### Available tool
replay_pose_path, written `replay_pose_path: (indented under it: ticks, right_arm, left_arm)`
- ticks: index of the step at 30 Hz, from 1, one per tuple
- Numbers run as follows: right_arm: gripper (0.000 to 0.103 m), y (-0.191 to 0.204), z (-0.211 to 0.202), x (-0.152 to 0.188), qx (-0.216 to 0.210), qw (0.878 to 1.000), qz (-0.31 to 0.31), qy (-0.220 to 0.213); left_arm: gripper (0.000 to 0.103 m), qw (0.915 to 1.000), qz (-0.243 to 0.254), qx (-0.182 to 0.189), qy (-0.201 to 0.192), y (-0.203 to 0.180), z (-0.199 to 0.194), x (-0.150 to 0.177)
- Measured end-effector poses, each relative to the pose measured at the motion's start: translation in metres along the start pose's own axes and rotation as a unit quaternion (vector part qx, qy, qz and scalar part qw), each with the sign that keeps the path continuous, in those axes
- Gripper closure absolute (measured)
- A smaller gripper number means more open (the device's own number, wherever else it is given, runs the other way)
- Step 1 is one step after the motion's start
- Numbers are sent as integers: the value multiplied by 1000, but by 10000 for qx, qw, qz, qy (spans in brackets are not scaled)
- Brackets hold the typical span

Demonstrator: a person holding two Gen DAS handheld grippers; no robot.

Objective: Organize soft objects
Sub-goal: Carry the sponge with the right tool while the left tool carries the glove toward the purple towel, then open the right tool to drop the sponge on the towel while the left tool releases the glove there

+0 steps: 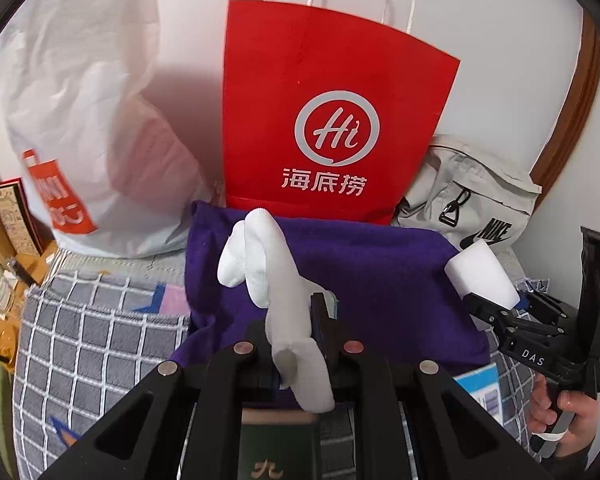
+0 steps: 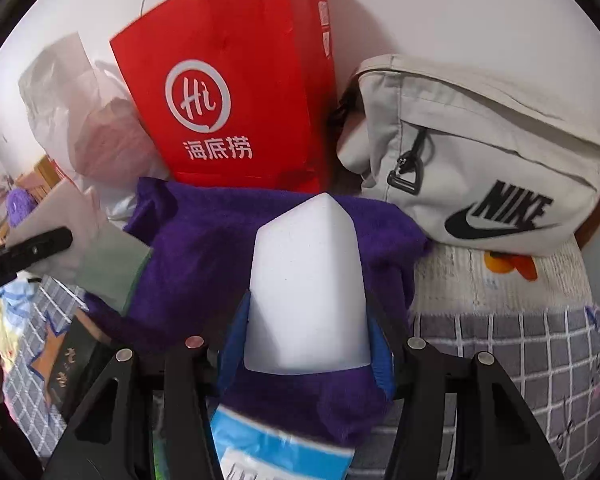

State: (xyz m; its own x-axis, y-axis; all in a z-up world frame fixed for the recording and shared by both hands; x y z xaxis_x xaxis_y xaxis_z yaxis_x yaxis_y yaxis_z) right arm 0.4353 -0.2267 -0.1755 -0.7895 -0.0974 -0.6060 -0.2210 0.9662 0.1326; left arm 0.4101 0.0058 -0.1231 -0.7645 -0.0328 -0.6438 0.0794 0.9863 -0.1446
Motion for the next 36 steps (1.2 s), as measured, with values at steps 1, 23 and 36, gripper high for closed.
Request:
replay_pose_path:
  ticks: [1, 23, 36]
  right_arm:
    - [49, 0, 5, -3, 57, 10000, -50, 27]
    - [47, -6, 84, -4, -77, 9953, -345, 897]
    - [12, -1, 70, -11, -175, 9966, -403, 698]
  left_arm:
    - [90, 10000, 34, 0, 2, 0, 6, -2]
    - [90, 9965, -14, -186, 809, 21, 106, -4]
    - [49, 9951, -210, -332, 910, 25, 98, 0]
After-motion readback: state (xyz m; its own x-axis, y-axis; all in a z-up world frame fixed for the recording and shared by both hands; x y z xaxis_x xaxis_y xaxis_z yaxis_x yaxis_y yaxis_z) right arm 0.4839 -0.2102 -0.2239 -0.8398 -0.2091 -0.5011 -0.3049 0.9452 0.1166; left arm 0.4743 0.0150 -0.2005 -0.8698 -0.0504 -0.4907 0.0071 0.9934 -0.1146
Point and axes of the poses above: each gripper's, at about its wrist camera, not at the fingertips, and z roughly the way its jaws point, y to its left, x to its underside, the point moved 7 cm from there along z, roughly the way its jaws point
